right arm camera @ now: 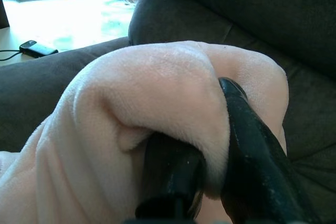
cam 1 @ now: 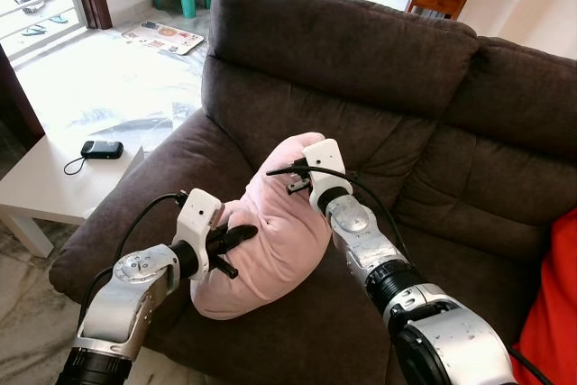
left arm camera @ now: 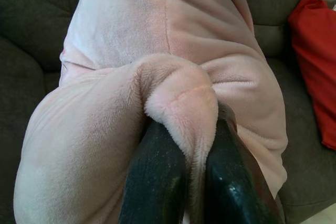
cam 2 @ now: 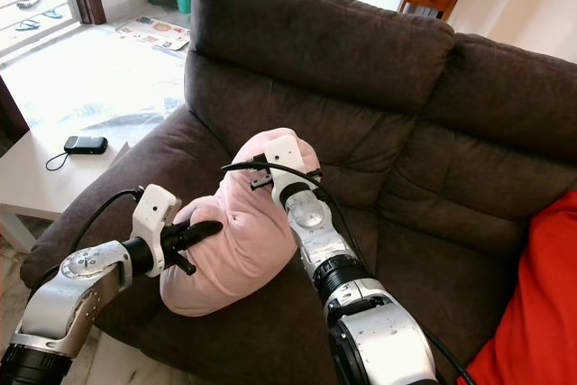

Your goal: Move the pillow to the sofa from floor

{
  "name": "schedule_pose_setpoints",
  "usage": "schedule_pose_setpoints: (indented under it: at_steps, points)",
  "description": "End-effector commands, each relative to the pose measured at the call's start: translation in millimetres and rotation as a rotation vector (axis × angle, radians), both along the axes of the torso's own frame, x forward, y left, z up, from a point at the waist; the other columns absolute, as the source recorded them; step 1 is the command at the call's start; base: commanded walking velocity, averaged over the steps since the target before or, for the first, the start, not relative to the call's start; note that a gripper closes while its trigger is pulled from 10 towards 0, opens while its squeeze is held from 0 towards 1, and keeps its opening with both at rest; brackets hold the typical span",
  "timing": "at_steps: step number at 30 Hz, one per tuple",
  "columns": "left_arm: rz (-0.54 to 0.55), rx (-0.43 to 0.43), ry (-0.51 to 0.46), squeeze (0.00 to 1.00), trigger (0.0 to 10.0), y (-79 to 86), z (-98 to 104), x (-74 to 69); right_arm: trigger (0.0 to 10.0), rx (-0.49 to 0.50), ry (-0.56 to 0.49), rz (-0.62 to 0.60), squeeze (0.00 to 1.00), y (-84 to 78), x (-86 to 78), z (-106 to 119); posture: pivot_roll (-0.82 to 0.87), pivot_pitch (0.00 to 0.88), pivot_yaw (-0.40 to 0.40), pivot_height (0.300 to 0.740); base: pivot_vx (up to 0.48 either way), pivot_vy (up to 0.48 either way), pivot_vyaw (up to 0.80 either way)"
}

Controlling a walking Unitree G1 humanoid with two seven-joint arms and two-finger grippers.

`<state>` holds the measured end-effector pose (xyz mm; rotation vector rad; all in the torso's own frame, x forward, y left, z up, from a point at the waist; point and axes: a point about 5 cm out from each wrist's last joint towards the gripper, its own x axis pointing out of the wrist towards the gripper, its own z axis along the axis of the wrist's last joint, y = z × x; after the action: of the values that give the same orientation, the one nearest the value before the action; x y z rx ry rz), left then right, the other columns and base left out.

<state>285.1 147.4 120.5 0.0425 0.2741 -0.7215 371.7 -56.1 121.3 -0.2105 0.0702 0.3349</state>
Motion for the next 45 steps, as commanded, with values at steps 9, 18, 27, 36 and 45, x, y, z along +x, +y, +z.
schedule_pose_setpoints:
  at_steps: [9, 18, 27, 36, 45]
  points:
    - [-0.092, -0.038, -0.067, 0.0, 10.0, -11.1, 22, -2.2, 10.0, 0.018, -0.062, 0.052, 0.0, 8.7, 2.4, 15, 0.19, 0.0, -0.193, 0.74, 0.0, 0.0, 0.0]
    - [-0.091, -0.019, -0.082, 0.0, 10.0, -5.9, 29, -3.6, 10.0, 0.109, -0.128, 0.078, 0.0, 18.9, 3.9, 33, 0.2, 0.0, -0.195, 0.74, 0.0, 0.0, 0.0]
    - [-0.105, -0.013, -0.095, 0.0, 10.0, -5.7, 35, -4.7, 10.0, 0.111, -0.13, 0.115, 0.0, 28.0, 0.8, 33, 0.2, 0.0, -0.194, 0.74, 0.0, 0.0, 0.0]
    - [-0.109, -0.025, -0.067, 0.0, 10.0, -8.0, 29, -6.3, 10.0, 0.092, -0.114, 0.123, 0.0, 29.7, -1.6, 27, 0.2, 0.0, -0.193, 0.74, 0.0, 0.0, 0.0]
    - [-0.096, 0.002, -0.018, 0.0, 10.0, -5.3, 13, -9.7, 10.0, 0.088, -0.103, 0.136, 0.0, 32.8, -3.5, 25, 0.2, 0.0, -0.198, 0.74, 0.0, 0.0, 0.0]
